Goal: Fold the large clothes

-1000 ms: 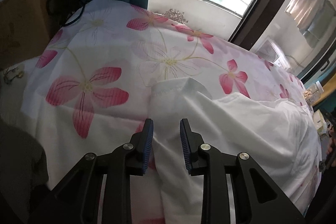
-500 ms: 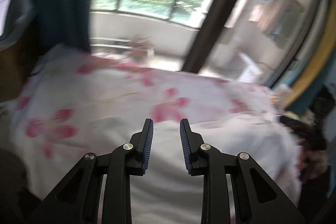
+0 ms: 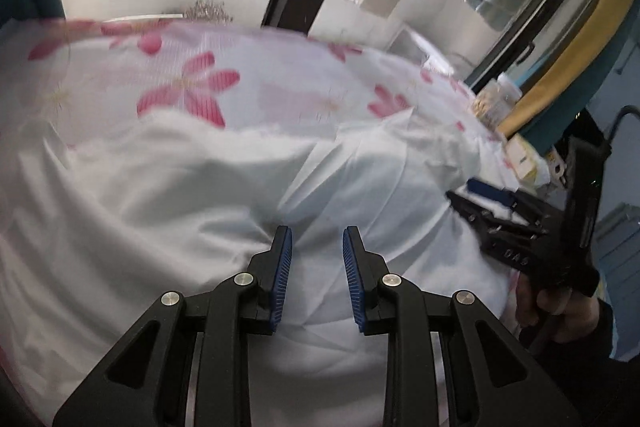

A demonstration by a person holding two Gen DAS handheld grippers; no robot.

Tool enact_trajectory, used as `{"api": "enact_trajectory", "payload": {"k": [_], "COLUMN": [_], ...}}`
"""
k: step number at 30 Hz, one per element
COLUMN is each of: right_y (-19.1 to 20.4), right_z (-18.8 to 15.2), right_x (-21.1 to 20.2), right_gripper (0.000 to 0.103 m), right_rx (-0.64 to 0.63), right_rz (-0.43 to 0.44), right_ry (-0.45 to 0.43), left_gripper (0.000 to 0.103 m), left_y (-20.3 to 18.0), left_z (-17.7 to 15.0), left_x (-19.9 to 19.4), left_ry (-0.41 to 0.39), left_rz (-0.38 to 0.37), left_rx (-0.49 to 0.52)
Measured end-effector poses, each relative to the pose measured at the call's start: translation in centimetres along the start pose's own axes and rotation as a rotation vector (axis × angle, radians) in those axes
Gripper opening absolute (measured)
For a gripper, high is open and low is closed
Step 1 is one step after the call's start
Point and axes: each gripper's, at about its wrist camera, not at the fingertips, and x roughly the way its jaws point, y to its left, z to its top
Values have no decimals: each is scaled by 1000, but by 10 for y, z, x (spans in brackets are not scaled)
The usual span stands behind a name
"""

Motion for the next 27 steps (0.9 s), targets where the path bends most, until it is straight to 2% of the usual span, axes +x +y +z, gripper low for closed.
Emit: {"api": "enact_trajectory", "payload": {"k": [9, 12, 16, 21, 23, 27], "right_y": [-6, -8, -10, -13, -15, -31], "right_z": [-6, -8, -8, -8, -9, -14], "right_x": [3, 2, 4, 3, 1, -13], "right_gripper": [73, 74, 75, 76, 76, 77], "right_rx": [18, 27, 39, 55, 75, 157], "right_rz": [-7, -6, 3, 10, 14, 63], "right_ry": [-29, -35, -34, -35, -37, -40], "left_gripper": [28, 28, 41, 42, 42, 42], "left_y": [0, -16, -50, -51, -48, -48], "left_z": [-2, 2, 2, -9, -13, -14], "left_x": [0, -11, -18, 23, 24, 24], "left_ry": [-15, -46, -93, 29, -6, -7], "left_rz": [24, 34, 22, 59, 54, 59], "left_rx": [-8, -7, 63, 55, 65, 61]}}
